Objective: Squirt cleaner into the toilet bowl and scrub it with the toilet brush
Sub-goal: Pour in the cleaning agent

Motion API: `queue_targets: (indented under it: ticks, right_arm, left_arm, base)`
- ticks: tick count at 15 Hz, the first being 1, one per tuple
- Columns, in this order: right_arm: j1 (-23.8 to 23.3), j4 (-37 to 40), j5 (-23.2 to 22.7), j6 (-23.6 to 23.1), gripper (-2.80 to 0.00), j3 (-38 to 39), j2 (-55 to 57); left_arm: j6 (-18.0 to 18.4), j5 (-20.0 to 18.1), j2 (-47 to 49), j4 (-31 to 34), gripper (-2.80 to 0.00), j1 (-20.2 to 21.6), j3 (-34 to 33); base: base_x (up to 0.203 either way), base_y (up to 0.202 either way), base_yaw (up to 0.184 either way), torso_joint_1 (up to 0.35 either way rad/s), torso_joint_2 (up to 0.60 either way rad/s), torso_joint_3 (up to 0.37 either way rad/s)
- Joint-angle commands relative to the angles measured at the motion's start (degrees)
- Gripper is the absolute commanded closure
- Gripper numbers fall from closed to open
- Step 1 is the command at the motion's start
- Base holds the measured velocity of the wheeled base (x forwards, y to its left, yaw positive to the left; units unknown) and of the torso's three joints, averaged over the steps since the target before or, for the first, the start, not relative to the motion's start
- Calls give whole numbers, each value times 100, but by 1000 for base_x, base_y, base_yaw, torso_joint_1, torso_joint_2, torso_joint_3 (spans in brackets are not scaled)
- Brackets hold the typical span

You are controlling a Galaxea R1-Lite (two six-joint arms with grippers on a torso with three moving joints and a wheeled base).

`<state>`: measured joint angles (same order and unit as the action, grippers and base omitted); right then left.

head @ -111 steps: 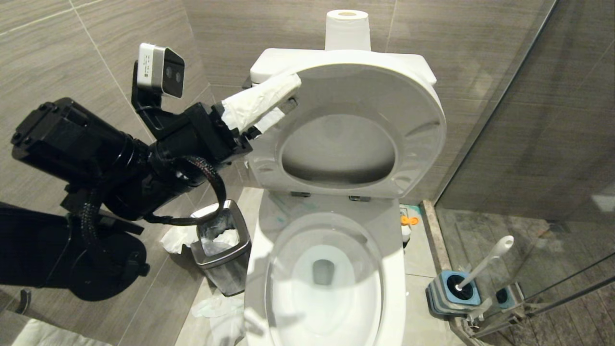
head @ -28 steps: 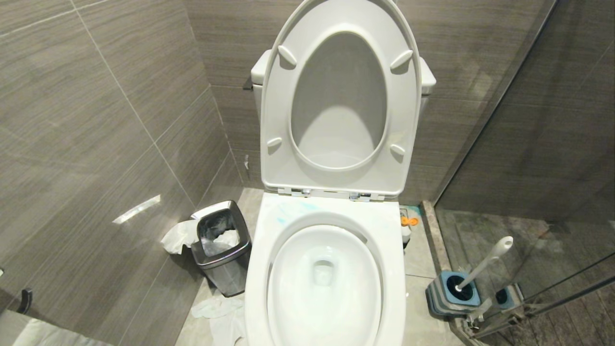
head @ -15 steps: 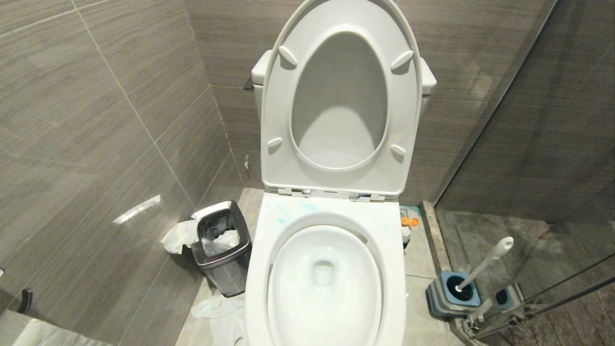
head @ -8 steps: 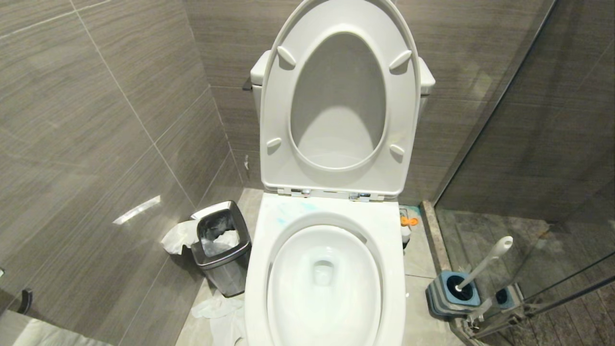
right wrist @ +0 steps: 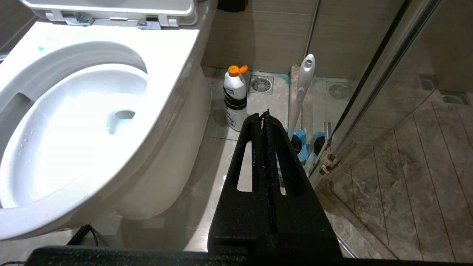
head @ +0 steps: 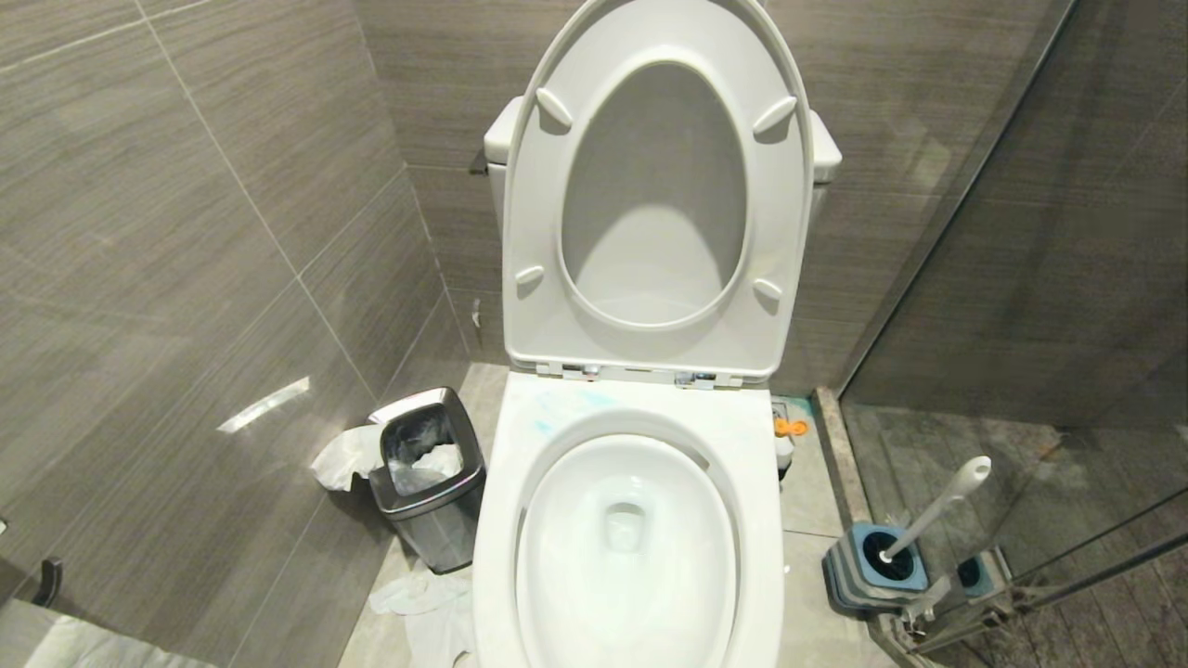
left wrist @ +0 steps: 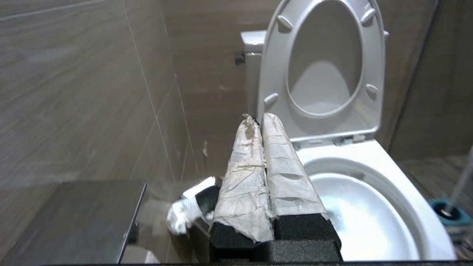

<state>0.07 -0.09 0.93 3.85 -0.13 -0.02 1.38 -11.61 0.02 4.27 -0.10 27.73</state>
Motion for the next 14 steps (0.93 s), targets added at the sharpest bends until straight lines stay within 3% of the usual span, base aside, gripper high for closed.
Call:
queue_targets:
  ticks: [1, 6, 10, 12, 14]
  right_arm:
    - [1, 0, -2, 1, 0, 1, 2]
    - [1, 0, 4, 1, 0, -4, 2]
    - [1, 0, 4, 1, 0, 5, 2]
    - [1, 0, 4, 1, 0, 5, 2]
    - [1, 0, 4, 1, 0, 3, 2]
  left_arm:
    - [53, 56, -2, -977, 0, 1, -954]
    - [285, 110, -2, -1960, 0, 1, -2784]
    - [314, 353, -2, -1135, 0, 1, -2782]
    - [355, 702, -2, -865, 0, 1, -2782]
    - [319, 766, -2, -824, 0, 1, -2782]
  base:
    - [0, 0, 0, 0, 0, 0]
    - [0, 0, 0, 0, 0, 0]
    - [0, 0, 0, 0, 0, 0]
    - [0, 0, 0, 0, 0, 0]
    - [0, 0, 0, 0, 0, 0]
